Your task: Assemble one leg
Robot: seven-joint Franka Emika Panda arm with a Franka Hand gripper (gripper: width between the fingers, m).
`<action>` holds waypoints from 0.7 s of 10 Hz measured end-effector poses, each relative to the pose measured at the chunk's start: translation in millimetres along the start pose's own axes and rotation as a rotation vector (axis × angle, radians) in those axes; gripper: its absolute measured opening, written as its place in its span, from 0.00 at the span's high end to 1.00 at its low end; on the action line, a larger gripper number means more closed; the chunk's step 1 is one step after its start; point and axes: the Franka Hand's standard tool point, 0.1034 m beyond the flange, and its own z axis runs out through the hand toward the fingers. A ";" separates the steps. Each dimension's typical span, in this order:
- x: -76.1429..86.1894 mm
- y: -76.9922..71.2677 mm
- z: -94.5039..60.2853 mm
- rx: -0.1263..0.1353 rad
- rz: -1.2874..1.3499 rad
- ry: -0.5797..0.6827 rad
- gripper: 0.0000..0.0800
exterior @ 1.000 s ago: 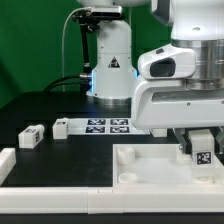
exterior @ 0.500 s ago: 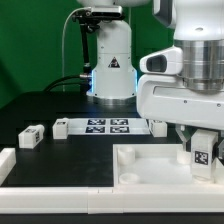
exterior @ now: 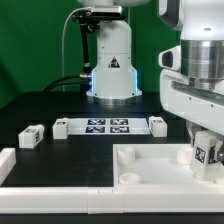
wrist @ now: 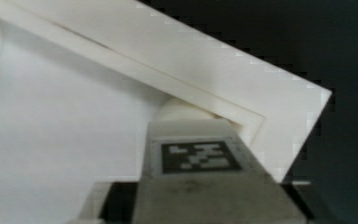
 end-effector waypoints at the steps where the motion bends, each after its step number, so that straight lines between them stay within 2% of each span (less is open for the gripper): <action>1: -0.7 -0.3 -0.1 0.002 0.073 -0.006 0.64; 2: -0.6 -0.3 0.1 0.002 0.044 -0.006 0.56; 3: -0.7 -0.2 0.4 0.002 0.016 -0.006 0.56; 4: -1.0 -0.2 0.4 0.002 0.016 -0.006 0.31; 5: -0.8 -0.2 0.4 0.002 -0.016 -0.006 0.23; 7: 0.1 -0.1 0.3 0.002 -0.254 -0.004 0.19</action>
Offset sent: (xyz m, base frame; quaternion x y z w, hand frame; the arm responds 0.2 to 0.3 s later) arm 0.0000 0.0000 0.0000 0.0000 0.0000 0.0000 1.0000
